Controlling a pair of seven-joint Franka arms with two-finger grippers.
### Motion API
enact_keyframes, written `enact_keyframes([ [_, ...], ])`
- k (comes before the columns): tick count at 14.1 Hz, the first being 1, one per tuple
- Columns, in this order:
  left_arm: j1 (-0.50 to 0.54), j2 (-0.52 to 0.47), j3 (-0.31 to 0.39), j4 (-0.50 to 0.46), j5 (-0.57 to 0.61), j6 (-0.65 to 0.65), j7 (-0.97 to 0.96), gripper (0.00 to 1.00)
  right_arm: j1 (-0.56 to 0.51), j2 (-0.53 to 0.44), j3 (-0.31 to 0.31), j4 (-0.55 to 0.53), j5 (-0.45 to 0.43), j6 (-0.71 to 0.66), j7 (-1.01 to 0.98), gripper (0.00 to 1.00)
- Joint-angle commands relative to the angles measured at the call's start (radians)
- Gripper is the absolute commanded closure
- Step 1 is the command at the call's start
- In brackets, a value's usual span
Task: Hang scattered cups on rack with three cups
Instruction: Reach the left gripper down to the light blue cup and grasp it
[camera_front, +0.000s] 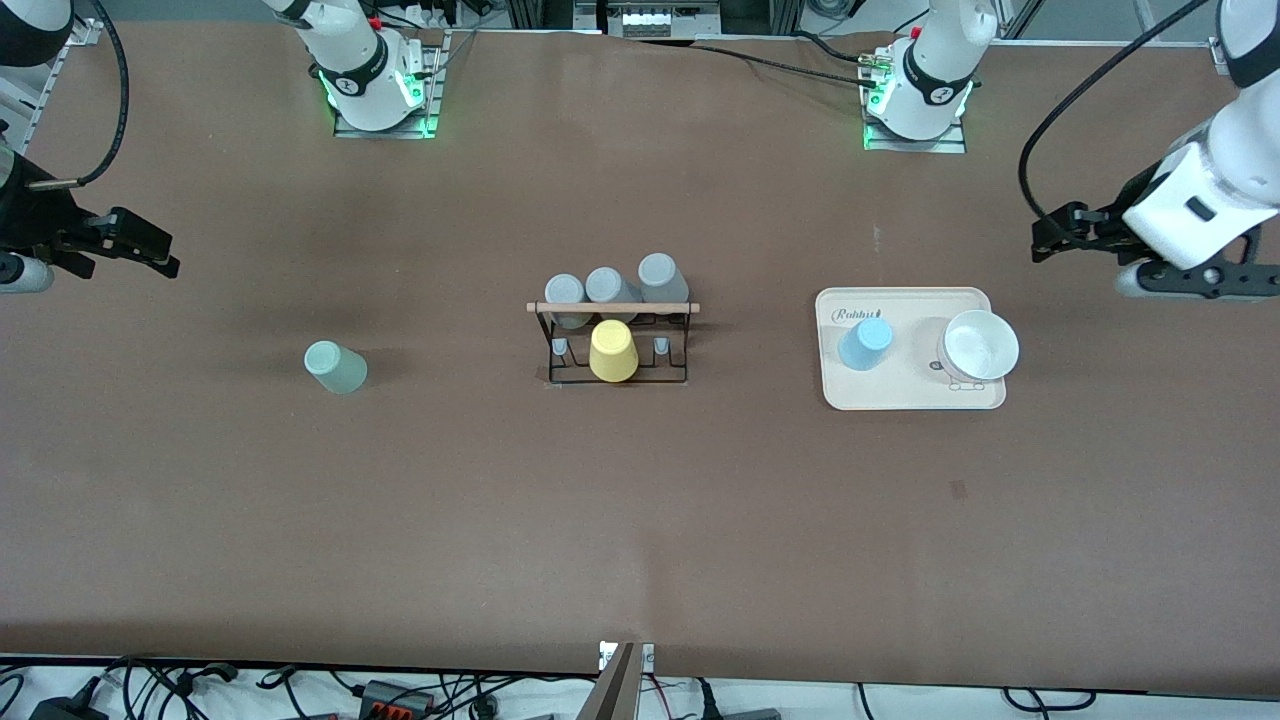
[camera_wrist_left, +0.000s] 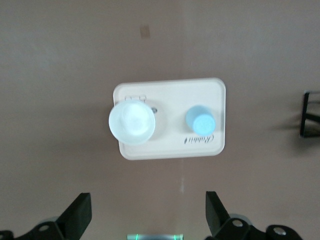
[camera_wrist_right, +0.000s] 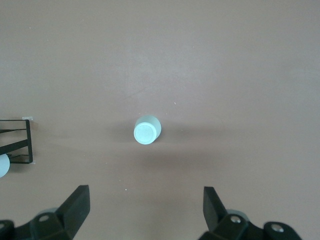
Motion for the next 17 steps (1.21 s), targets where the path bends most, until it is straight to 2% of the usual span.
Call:
enact_keyframes([
  [1,-0.026,0.093,-0.010,0.017,0.004,-0.034,0.025,0.00,-0.013,-0.016,0.013,-0.011,-0.013,-0.004,-0.001,0.00],
  [5,-0.033,0.150,-0.082,-0.087,0.004,0.266,0.003,0.00,-0.016,-0.013,0.012,-0.011,-0.008,-0.004,0.001,0.00],
  [15,-0.032,0.143,-0.139,-0.603,0.004,0.946,-0.045,0.00,-0.017,-0.005,0.010,-0.011,-0.007,-0.002,0.001,0.00],
  [17,-0.032,0.150,-0.155,-0.667,0.004,1.038,-0.063,0.00,-0.014,-0.005,0.010,-0.009,-0.007,-0.002,0.002,0.00],
])
